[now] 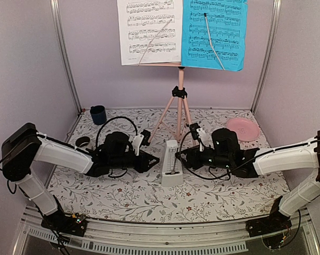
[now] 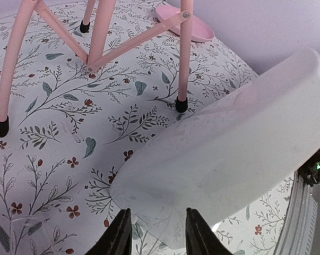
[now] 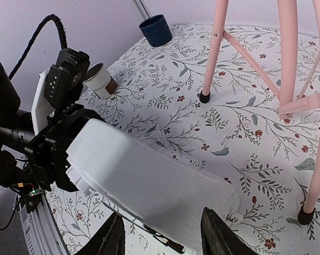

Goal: Set up the instrument practice props

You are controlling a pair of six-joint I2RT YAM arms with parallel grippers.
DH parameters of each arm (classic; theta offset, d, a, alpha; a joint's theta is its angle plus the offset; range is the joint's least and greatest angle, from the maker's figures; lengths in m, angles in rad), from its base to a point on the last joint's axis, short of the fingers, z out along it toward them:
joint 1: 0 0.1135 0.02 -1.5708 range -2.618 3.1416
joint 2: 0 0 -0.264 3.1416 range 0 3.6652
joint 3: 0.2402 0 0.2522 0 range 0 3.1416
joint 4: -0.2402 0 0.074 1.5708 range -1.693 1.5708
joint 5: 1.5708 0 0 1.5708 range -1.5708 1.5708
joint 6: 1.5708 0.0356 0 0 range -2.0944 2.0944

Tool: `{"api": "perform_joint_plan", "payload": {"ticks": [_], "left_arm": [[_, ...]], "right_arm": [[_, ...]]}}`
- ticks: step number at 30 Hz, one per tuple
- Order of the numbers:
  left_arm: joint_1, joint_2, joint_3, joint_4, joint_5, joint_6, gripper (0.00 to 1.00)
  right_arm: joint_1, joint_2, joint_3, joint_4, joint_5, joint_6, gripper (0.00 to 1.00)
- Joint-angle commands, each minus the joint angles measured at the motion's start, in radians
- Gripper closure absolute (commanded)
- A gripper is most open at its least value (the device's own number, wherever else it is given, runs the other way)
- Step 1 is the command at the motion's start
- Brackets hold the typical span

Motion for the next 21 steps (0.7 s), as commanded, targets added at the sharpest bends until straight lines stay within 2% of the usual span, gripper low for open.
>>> {"api": "perform_joint_plan", "payload": {"ticks": [1,8,14,21], "left_arm": [[0.006,-0.012,0.004,0.020,0.005,0.007,0.64],[0.007,-0.009,0.011,0.021,0.013,0.008,0.64],[0.006,-0.012,0.015,0.021,0.017,0.009,0.63],[0.007,-0.013,0.015,0.021,0.021,0.011,0.63]], "right_arm": [[-0.002,-0.029,-0.027,-0.013,0.011,-0.002,0.50],[0.004,-0.024,-0.016,0.019,-0.069,-0.024,0.36],[0.020,0.002,0.019,0.021,-0.077,-0.031,0.30],[0.070,0.029,0.068,0.003,0.003,-0.049,0.14]]}}
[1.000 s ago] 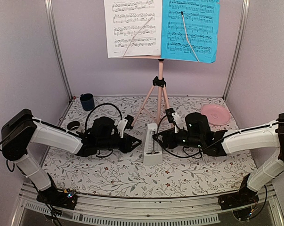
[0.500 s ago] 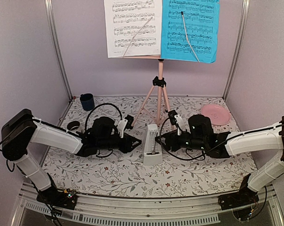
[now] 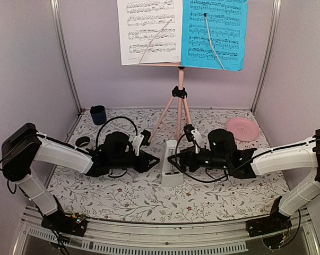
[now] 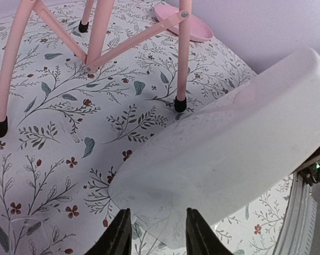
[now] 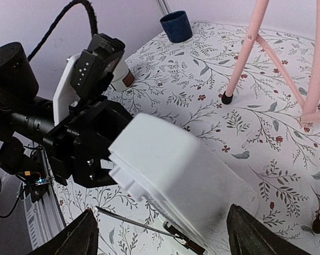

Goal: Set up the instrument practice props

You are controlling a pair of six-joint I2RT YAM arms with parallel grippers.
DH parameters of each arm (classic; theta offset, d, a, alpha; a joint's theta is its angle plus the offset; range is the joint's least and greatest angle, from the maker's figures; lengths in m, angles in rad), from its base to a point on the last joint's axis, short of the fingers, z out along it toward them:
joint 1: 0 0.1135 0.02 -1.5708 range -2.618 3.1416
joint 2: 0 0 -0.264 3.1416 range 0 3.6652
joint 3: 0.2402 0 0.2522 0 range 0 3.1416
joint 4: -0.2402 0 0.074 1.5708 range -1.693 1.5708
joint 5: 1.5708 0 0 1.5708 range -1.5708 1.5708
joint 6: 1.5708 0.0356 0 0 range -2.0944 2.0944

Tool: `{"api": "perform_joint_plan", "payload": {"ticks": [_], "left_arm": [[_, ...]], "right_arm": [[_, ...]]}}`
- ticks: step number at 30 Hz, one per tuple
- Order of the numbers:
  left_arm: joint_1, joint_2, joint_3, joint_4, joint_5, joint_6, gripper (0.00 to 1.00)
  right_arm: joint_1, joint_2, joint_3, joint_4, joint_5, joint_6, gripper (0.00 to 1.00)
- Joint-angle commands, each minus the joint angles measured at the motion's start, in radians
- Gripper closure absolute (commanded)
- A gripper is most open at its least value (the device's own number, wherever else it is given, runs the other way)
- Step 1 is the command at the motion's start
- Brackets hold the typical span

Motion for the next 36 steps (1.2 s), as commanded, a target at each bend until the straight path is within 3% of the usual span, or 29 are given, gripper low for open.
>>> {"api": "perform_joint_plan", "payload": {"ticks": [1,16,29,36], "left_arm": [[0.007,-0.015,0.015,0.021,0.016,0.012,0.63],[0.007,-0.062,0.006,0.009,0.002,0.016,0.62],[0.016,-0.090,0.000,-0.015,-0.011,0.021,0.63],[0.069,-0.186,-0.040,-0.028,-0.011,0.007,0.63]], "right_arm": [[0.034,0.017,0.054,0.001,0.059,-0.017,0.13],[0.039,-0.047,0.032,-0.114,0.252,0.000,0.17],[-0.198,-0.219,-0.246,-0.110,0.101,0.088,0.19],[-0.282,-0.325,-0.291,-0.118,0.003,0.101,0.17]]}}
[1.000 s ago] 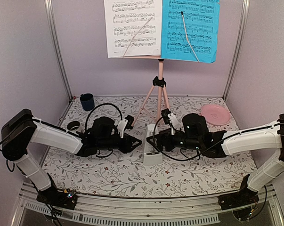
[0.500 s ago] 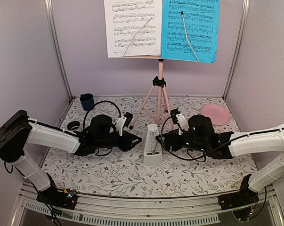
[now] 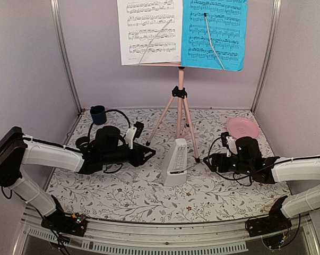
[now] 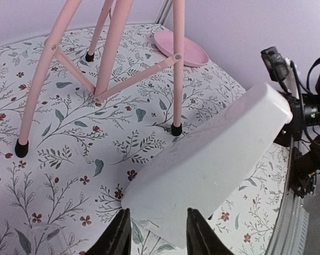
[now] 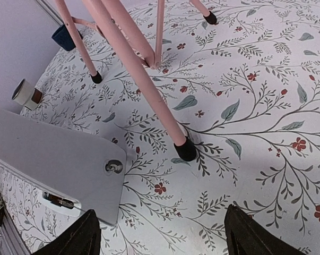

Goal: Set up the instrument practice props

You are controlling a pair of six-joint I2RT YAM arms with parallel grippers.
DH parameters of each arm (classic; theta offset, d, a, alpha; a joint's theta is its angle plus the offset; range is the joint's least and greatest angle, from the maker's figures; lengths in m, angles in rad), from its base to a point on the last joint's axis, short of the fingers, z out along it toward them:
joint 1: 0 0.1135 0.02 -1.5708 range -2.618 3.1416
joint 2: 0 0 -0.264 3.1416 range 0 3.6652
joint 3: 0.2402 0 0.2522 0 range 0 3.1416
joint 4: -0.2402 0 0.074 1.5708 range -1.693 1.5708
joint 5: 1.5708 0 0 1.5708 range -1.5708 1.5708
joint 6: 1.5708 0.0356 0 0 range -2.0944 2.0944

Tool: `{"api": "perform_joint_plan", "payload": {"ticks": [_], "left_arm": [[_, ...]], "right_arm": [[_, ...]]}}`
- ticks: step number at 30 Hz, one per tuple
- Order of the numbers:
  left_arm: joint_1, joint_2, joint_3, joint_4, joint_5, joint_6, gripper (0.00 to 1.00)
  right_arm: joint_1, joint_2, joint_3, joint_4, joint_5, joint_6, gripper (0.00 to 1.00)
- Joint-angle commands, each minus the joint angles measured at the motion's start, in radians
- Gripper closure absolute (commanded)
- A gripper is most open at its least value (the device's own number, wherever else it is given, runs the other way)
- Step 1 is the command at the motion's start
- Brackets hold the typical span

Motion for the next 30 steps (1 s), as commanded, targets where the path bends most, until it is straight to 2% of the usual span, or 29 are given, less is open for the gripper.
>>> {"api": "perform_joint_plan", "payload": {"ticks": [1,4,7,11,14,16,20,21,26,30], "left_arm": [[0.059,-0.097,-0.035,-0.015,0.003,-0.002,0.63],[0.133,-0.174,-0.041,-0.045,0.020,0.000,0.62],[0.188,-0.236,-0.033,-0.081,0.022,0.022,0.61],[0.256,-0.296,0.014,-0.172,0.039,0.029,0.58],[0.311,-0.336,0.057,-0.242,0.055,0.020,0.51],[0.348,-0.345,0.109,-0.304,0.056,0.016,0.40],[0.410,-0.321,0.228,-0.436,0.042,0.009,0.04],[0.419,-0.312,0.243,-0.457,0.037,0.009,0.01],[0.452,-0.276,0.233,-0.493,0.000,-0.025,0.01],[0.464,-0.287,0.123,-0.398,-0.003,-0.079,0.01]], "right_arm": [[-0.022,-0.110,-0.001,0.001,-0.090,0.002,0.16],[-0.044,-0.178,0.028,-0.007,-0.138,-0.024,0.11],[-0.051,-0.221,0.085,-0.023,-0.183,-0.050,0.01],[-0.067,-0.233,0.188,-0.086,-0.201,-0.117,0.01],[-0.162,-0.225,0.238,-0.096,-0.255,-0.145,0.01],[-0.251,-0.195,0.273,-0.097,-0.326,-0.142,0.01],[-0.437,-0.098,0.321,-0.082,-0.490,-0.094,0.01],[-0.476,-0.081,0.321,-0.059,-0.525,-0.075,0.01],[-0.603,-0.035,0.274,0.023,-0.533,-0.027,0.01],[-0.628,-0.006,0.211,0.046,-0.511,-0.031,0.01]]}}
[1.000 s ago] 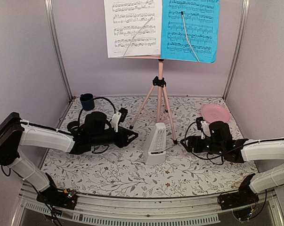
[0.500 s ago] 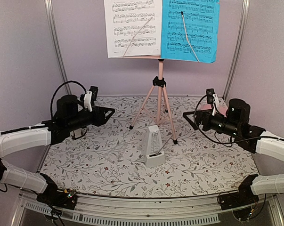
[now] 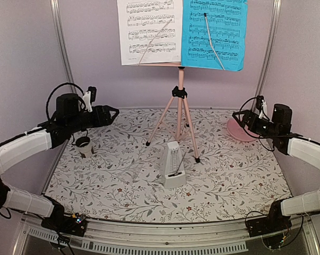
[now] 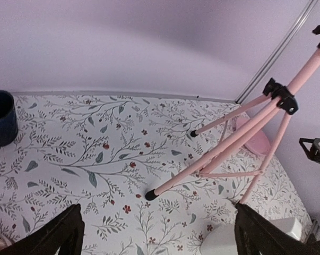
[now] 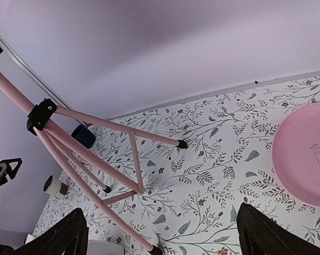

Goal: Set up the instrument practice props

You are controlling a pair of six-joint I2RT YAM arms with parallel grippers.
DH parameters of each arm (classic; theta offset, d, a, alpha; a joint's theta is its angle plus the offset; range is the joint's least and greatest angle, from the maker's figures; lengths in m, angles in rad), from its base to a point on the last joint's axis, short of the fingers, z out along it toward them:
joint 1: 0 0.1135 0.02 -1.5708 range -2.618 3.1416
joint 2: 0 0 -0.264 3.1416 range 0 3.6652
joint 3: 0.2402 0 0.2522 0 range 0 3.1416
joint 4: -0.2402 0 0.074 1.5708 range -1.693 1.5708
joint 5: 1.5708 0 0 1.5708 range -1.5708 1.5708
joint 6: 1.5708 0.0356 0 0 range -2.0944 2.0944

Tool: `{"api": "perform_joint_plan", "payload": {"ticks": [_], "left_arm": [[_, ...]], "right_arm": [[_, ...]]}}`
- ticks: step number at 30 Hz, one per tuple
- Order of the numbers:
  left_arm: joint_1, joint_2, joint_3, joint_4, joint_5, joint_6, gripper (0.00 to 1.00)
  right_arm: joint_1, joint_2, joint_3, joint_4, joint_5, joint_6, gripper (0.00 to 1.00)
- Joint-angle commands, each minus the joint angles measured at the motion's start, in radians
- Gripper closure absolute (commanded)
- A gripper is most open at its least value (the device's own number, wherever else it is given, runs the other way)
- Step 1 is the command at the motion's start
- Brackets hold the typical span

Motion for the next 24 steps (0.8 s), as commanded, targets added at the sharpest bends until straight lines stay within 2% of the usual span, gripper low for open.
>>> {"api": "perform_joint_plan", "payload": {"ticks": [1,4,9,24], "left_arm": [[0.020,-0.002,-0.132,0.050,-0.016,-0.061,0.01],[0.021,-0.012,-0.232,0.114,-0.035,-0.089,0.01],[0.021,-0.005,-0.306,0.146,-0.086,-0.127,0.01],[0.019,0.013,-0.317,0.158,-0.090,-0.150,0.01]], "right_arm": [[-0.014,0.026,-0.084,0.079,-0.032,0.015,0.01],[-0.014,0.026,-0.158,0.117,-0.026,0.021,0.01],[-0.015,-0.010,-0.281,0.192,-0.009,0.024,0.01],[-0.014,-0.097,-0.354,0.230,-0.022,0.015,0.01]]}}
